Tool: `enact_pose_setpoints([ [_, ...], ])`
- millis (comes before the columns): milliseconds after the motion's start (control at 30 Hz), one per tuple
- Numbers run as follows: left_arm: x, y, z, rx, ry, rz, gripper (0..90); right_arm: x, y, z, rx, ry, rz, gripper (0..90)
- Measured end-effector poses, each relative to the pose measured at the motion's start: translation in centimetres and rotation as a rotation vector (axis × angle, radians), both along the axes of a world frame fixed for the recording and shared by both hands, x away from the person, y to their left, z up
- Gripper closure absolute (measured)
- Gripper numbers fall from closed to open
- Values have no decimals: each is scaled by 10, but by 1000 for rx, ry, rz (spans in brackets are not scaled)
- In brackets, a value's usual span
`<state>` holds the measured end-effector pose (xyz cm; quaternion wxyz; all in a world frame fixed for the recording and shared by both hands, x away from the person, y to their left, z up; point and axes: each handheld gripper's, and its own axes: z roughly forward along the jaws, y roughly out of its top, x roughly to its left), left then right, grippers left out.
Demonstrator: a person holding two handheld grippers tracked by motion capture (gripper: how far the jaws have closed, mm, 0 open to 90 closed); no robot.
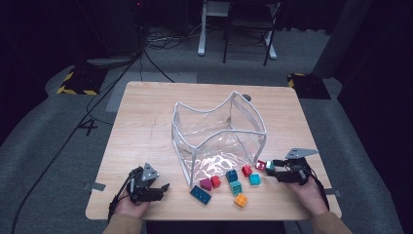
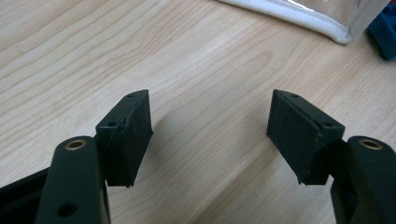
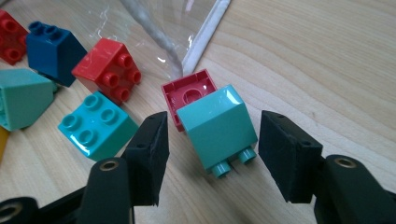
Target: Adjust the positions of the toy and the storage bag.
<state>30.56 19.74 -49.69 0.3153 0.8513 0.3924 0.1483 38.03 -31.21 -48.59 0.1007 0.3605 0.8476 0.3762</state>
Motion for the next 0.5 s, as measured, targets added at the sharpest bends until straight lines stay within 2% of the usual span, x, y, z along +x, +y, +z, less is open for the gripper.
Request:
enact_pose_setpoints([
  [100, 2, 8, -4, -36, -5, 6, 283, 2, 3, -3, -17, 0, 3, 447],
  [200, 4, 19, -7, -58, -29, -2, 248, 3, 5, -6, -32, 0, 9, 463],
  [367, 6, 37, -8, -59, -26, 31, 242, 3, 5, -6, -48, -15, 5, 525],
  [500, 6, 41, -8, -61, -30, 42, 242, 1, 4, -2, -52, -35, 7, 560],
])
